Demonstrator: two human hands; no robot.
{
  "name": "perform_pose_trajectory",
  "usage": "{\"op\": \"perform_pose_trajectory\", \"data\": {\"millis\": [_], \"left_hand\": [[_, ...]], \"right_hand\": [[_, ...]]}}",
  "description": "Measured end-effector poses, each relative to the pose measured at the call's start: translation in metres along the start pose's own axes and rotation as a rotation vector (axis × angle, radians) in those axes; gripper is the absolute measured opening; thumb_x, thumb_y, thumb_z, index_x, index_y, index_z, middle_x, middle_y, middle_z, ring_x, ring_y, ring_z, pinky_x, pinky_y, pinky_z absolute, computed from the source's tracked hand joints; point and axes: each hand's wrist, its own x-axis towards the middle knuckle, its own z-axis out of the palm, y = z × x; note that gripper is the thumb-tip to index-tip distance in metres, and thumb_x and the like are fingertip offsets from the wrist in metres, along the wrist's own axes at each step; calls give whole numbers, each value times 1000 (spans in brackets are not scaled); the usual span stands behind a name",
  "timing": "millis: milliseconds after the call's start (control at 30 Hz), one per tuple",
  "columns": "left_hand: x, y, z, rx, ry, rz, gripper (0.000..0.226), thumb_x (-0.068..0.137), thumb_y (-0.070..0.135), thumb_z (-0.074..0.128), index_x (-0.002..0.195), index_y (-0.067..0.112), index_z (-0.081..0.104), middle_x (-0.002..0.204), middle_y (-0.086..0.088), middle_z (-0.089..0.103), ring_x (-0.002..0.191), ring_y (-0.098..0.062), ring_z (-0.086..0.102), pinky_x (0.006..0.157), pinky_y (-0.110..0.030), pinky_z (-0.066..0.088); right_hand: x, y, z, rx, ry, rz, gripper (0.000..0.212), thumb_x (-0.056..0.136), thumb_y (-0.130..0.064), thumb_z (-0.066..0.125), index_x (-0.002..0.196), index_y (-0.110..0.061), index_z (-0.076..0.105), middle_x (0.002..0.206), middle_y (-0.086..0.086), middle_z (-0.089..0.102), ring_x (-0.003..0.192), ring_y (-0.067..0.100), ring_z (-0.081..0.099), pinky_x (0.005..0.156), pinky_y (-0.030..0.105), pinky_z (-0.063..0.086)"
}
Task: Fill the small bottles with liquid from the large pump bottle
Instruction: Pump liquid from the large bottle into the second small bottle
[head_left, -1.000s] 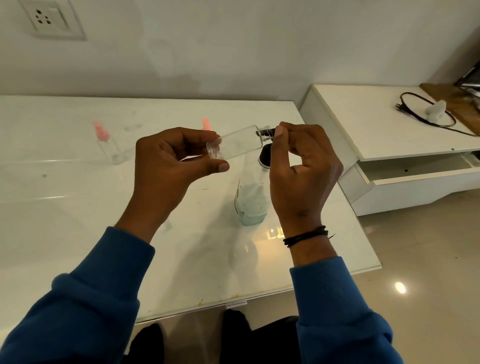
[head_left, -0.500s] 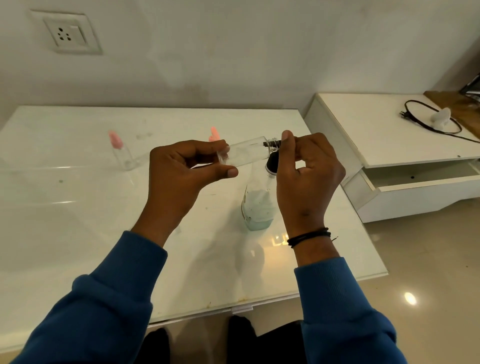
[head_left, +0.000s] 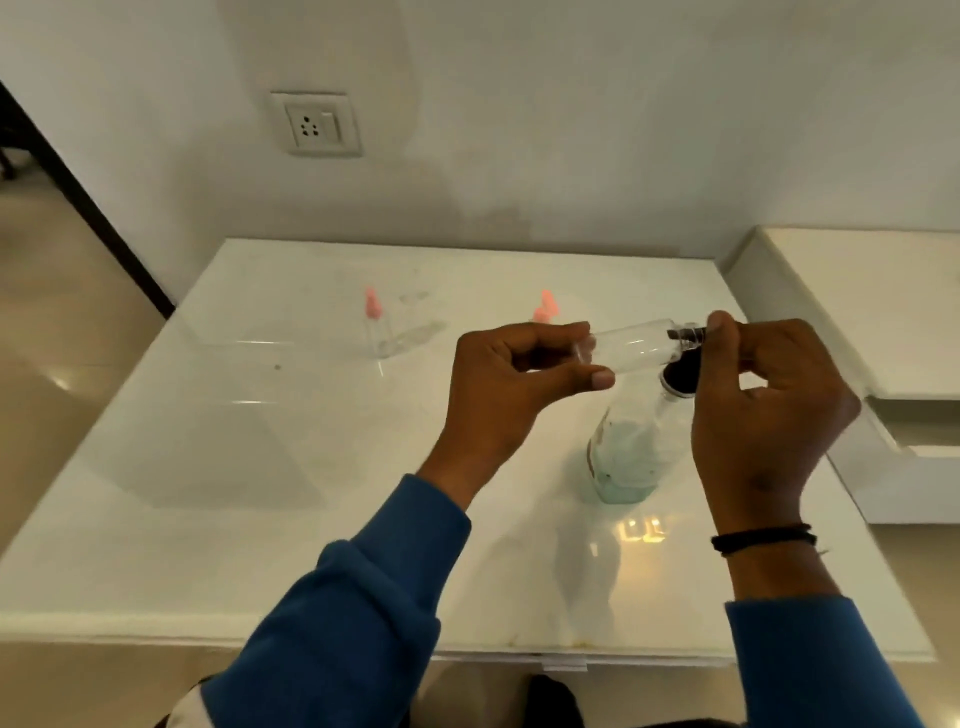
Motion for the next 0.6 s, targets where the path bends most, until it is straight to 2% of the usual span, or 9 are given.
{"op": "perform_pose_trajectory", "data": {"millis": [133,300,400,600], "left_hand": [[2,-2,1,-1,8,13,40,66,2,90,104,6,79,95,-4,80,92,-19,77,90,-39,61],[3,-2,2,40,21,44,41,65,6,90,105,10,79,94,3,80,93,-14,76,91,-34,60],[2,1,5,4,10,26,40,65,5,89,104,11,79,94,3,80,93,-14,76,89,-32,61],[3,0,3,26,10,23,39,67,6,89,105,11,79,94,-1,80,94,-19,76,93,-40,59]], "right_hand": [[6,-4,-1,-19,6,-47,32,99,-21,63,71,-7,70,72,5,65,65,23,58,64,36,47],[-3,-6,5,3,-13,4,26,99,-22,62,78,-9,71,77,1,65,68,22,59,64,39,50],[6,-9,0,-20,17,-18,24,96,-22,66,75,-11,71,74,-2,65,67,21,57,62,40,49],[-1,-4,6,11,3,19,24,95,-23,67,75,-10,68,74,-2,63,65,22,57,58,45,49]]}}
